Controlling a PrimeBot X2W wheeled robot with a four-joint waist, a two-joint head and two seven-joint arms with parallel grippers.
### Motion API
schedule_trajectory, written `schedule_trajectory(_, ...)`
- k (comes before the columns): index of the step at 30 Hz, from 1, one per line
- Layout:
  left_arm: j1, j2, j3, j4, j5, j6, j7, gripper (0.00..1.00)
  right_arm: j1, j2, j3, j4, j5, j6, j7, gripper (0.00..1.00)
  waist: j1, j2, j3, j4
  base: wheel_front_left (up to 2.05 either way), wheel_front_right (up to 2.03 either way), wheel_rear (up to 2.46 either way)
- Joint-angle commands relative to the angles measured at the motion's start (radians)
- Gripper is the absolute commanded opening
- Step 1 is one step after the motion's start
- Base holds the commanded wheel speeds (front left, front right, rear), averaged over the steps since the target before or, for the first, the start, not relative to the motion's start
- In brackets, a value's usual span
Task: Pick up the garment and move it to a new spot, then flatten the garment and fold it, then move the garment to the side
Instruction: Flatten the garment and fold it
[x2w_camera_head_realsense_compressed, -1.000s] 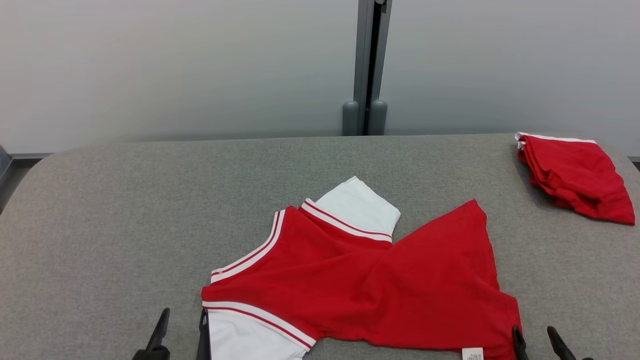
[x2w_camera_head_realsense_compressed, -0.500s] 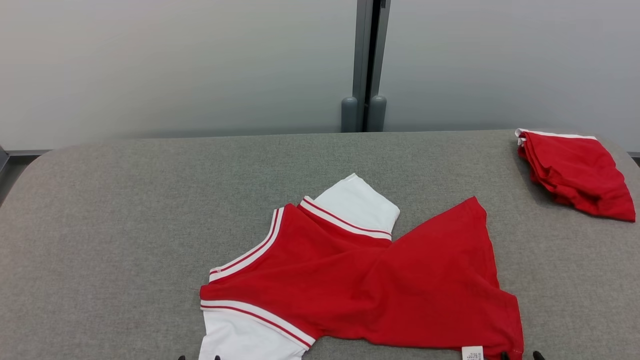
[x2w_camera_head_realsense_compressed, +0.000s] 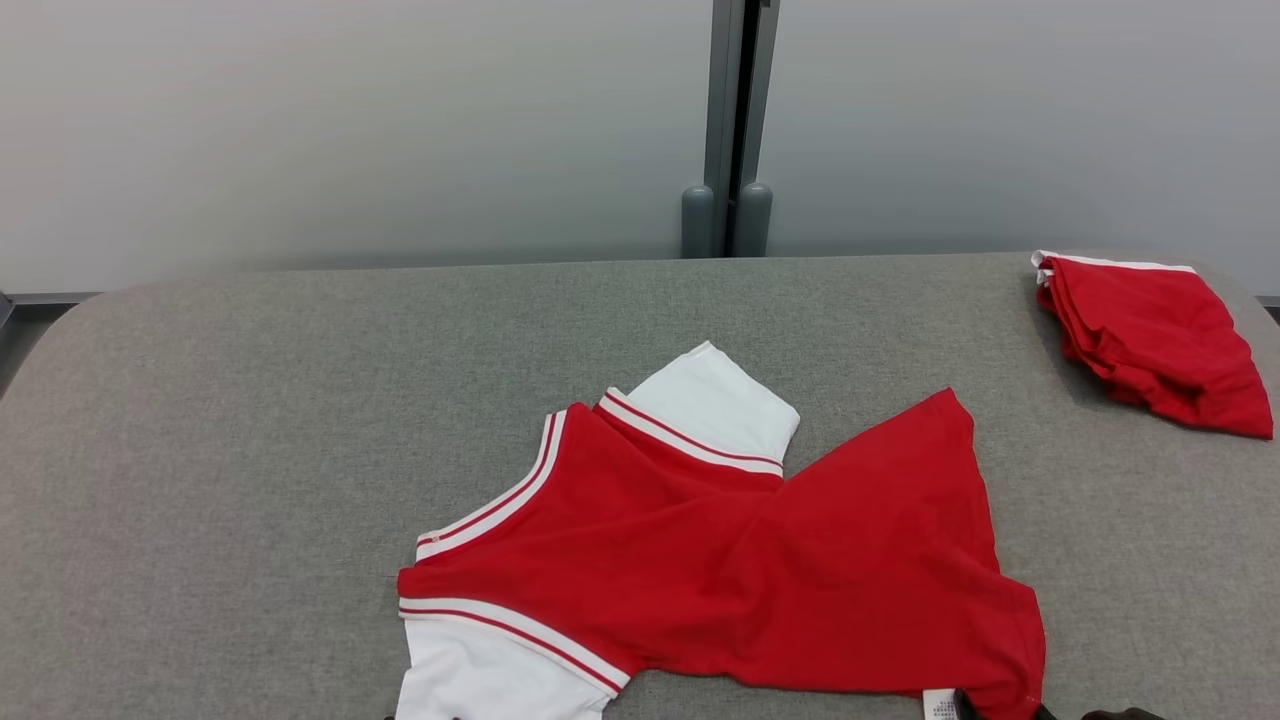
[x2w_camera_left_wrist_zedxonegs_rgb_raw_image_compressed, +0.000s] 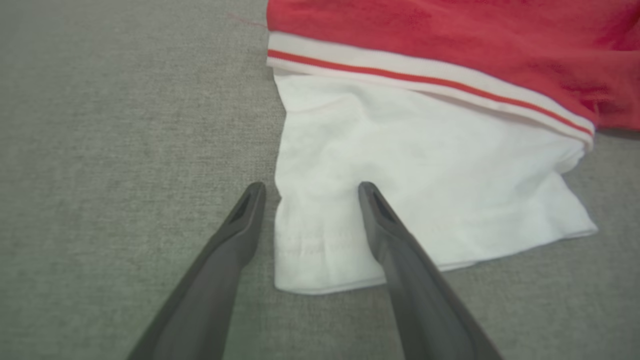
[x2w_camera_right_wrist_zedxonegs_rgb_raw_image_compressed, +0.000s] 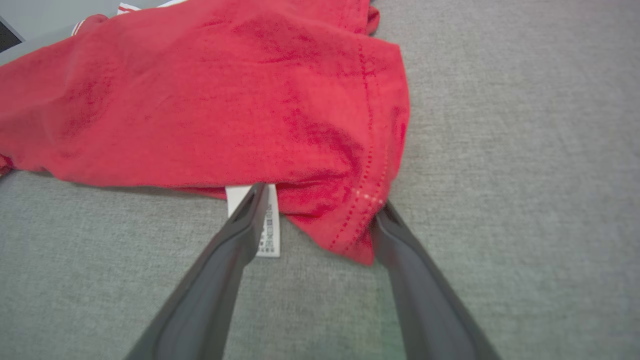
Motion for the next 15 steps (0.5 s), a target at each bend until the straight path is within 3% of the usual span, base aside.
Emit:
schedule_trajectory(1, -0.019, -0.002, -0.009, 0.007, -0.007, -0.006, -0.002, 1.00, -0.015, -0.009, 0.008, 0.002, 0.008, 0.000, -0.004, 1.00, 0.0000, 0.0000, 0.002, 0.002, 0.00, 0.00, 0.00)
schedule_trajectory(15, -0.083, -0.002, -0.108, 0.059, -0.092, -0.023, 0.001, 1.00, -0.045, -0.024, 0.061, -0.023, 0.038, 0.000, -0.004, 1.00, 0.0000, 0.0000, 0.021, -0.005, 0.00, 0.00, 0.00)
